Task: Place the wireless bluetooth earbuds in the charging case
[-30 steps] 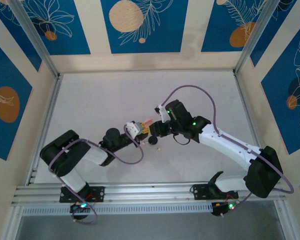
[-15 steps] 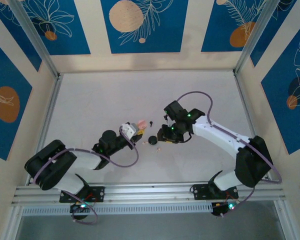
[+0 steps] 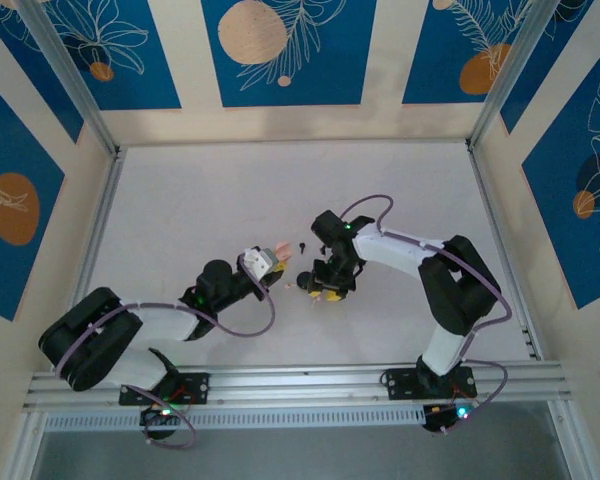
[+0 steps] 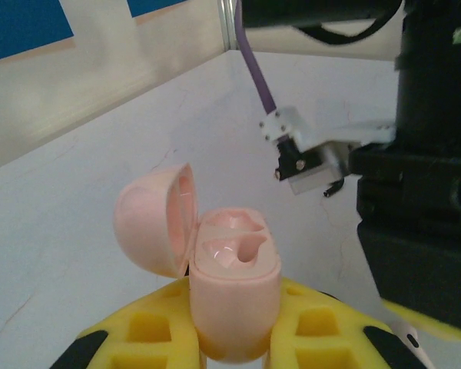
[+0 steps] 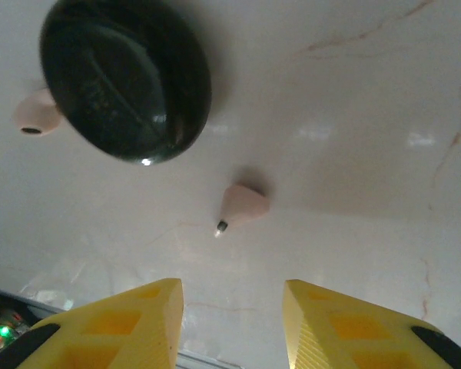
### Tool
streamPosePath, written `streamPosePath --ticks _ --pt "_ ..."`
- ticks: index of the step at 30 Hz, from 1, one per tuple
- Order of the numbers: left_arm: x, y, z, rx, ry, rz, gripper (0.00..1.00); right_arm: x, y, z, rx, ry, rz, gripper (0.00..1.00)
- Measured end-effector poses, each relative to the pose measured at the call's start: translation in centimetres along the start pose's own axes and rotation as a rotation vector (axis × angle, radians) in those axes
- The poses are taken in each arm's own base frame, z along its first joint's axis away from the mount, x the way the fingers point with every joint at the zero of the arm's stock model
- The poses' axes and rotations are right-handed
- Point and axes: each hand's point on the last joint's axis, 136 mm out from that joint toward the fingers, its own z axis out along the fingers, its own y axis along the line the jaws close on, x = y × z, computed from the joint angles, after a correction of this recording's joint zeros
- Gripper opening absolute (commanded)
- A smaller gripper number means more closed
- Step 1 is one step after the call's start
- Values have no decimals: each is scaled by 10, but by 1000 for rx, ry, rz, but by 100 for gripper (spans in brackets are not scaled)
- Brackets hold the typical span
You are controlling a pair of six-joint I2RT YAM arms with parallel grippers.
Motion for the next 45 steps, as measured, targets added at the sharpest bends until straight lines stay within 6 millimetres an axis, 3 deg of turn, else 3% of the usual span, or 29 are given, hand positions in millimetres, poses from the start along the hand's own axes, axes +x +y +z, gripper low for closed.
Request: streamPosePath --ticks 15,35,39,45 --pt "0 2 -3 -13 9 -1 12 -13 3 24 12 35 -4 35" --pt "7 1 -3 -7 37 19 12 -17 -1 25 29 13 -27 27" --pt "8 -1 -3 3 40 21 12 -20 -1 19 12 -42 -44 26" --pt "29 -11 5 53 78 11 11 -19 -3 -1 -63 -161 -65 27"
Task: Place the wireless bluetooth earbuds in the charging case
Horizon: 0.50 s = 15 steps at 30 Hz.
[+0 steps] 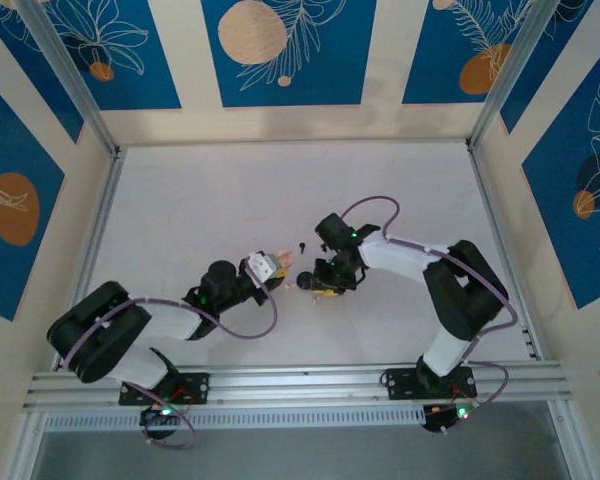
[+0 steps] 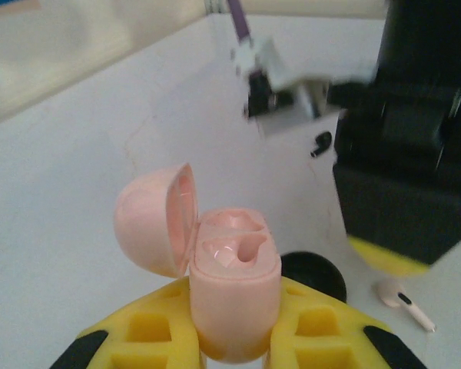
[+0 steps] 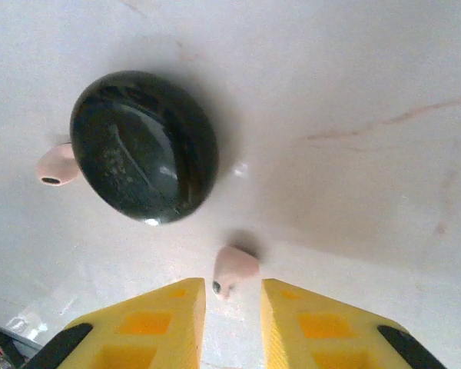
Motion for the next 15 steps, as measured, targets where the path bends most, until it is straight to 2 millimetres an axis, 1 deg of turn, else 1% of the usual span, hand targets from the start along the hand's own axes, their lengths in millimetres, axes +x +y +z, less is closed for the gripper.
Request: streamPosePath --ticks 3,5,8,15 --pt "5 -2 4 8 1 -4 12 -4 -2 -8 -31 -40 12 29" --pt "4 -1 5 7 -12 -6 12 -6 -3 -9 -34 -45 17 30" --pt "0 0 5 2 -31 -6 12 -5 -5 -6 -14 -25 16 31" --pt "-10 4 0 -21 -50 -2 12 -1 3 2 41 34 -22 34"
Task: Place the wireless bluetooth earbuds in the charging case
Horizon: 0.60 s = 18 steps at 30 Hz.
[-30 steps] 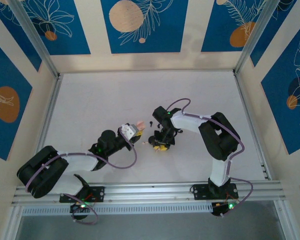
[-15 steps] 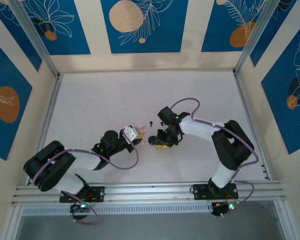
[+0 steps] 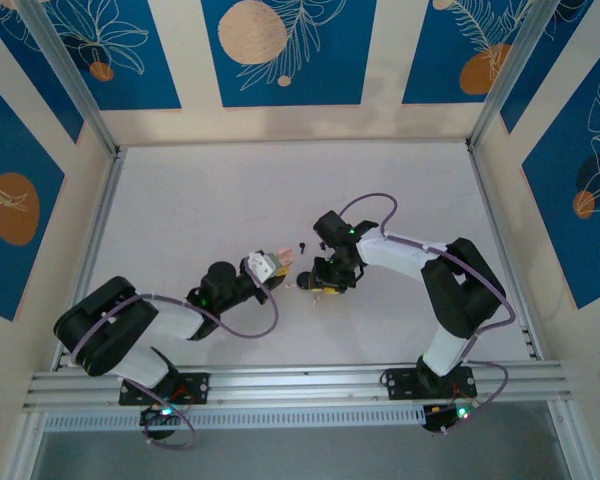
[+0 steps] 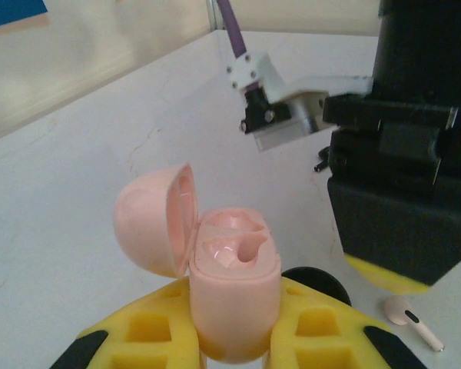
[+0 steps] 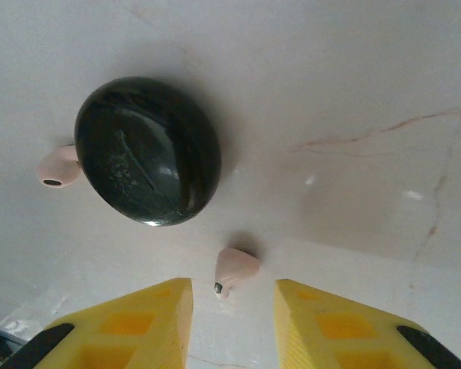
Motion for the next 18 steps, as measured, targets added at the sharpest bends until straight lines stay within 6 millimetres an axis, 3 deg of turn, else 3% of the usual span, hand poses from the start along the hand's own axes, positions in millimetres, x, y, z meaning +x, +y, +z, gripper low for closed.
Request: streamPosePath --ticks 18 --pt "-1 3 -6 -20 14 -1 11 9 -8 21 88 98 -5 34"
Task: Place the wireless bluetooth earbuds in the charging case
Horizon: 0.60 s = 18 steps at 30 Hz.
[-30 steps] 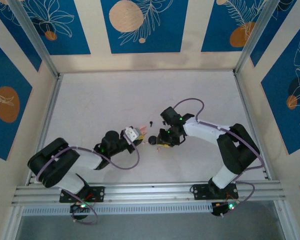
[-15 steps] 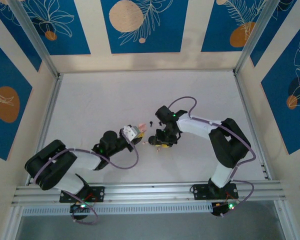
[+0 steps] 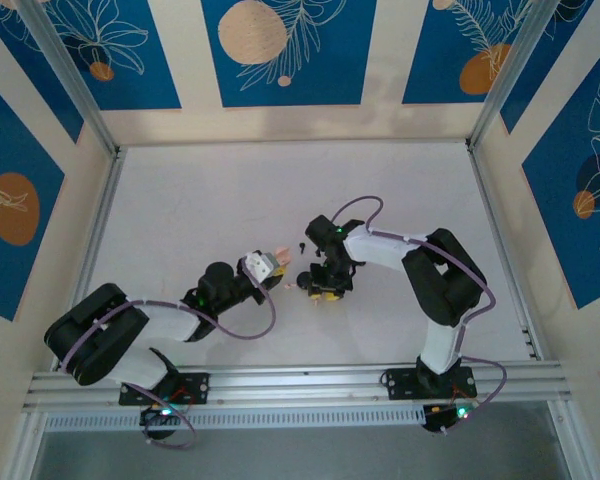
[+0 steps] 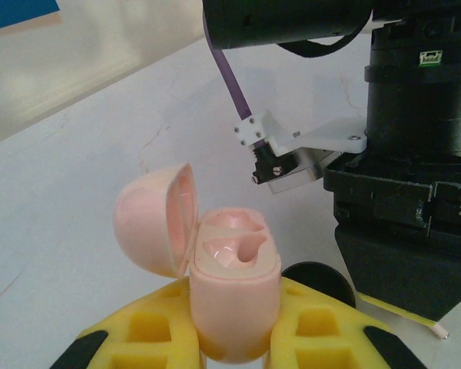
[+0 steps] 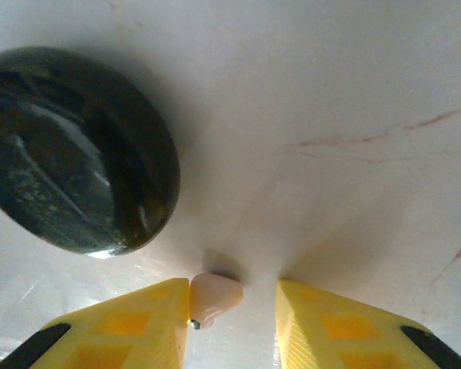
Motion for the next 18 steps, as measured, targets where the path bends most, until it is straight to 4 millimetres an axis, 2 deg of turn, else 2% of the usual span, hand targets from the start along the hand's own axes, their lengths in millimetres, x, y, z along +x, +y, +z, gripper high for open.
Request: streamPosePath --ticks 18 --pt "2 0 -1 1 9 -1 11 0 1 2 0 17 -5 22"
